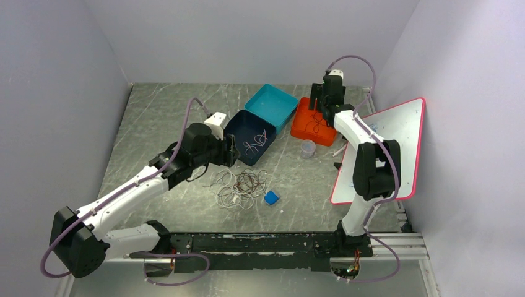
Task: Untangle the cables
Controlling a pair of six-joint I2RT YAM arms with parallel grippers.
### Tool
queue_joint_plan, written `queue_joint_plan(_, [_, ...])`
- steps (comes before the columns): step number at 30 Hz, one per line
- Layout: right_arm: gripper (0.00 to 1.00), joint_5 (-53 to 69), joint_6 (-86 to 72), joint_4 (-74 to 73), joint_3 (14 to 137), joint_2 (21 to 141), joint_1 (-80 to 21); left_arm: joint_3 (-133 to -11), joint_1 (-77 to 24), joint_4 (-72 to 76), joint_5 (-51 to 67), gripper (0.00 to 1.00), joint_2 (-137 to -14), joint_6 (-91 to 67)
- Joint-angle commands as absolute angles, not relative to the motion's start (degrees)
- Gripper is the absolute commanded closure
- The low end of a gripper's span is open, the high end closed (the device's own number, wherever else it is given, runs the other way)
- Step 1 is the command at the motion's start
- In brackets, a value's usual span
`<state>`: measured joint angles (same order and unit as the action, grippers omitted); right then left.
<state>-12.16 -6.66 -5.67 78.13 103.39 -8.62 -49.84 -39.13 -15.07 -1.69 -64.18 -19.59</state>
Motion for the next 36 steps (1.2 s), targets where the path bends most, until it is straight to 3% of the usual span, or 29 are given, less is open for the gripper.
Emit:
queue_joint_plan(1, [0.27,-22.7,-9.5,-11.4,78.8,101.1,-7.8,-49.0,-38.8,-14.6,-1.2,0.33,-64.2,-20.4])
queue_joint_plan(5, [0.29,-25.3,-13.5,-13.2,74.2,98.7,-4.9,-48.7,-38.8,-14.2,-0.6,0.33,-64.2,-20.5])
queue_joint_plan(10, [0.31,-19.2,-16.7,-12.3,69.1,97.1,0.0,-47.7,-38.8,-13.5,0.2,0.33,-64.0,-20.5])
queue_joint_plan(22, [0.44,-18.4,-13.6,-13.0,73.4,103.7,5.1,-47.5,-38.8,-13.6,0.4,0.34,-63.7,-20.5])
queue_joint_plan(36, [0.41,-14.5,-4.1,-10.2,77.1,112.4,5.8,-48.9,-38.8,-14.7,0.5,0.34,-64.8,-20.2])
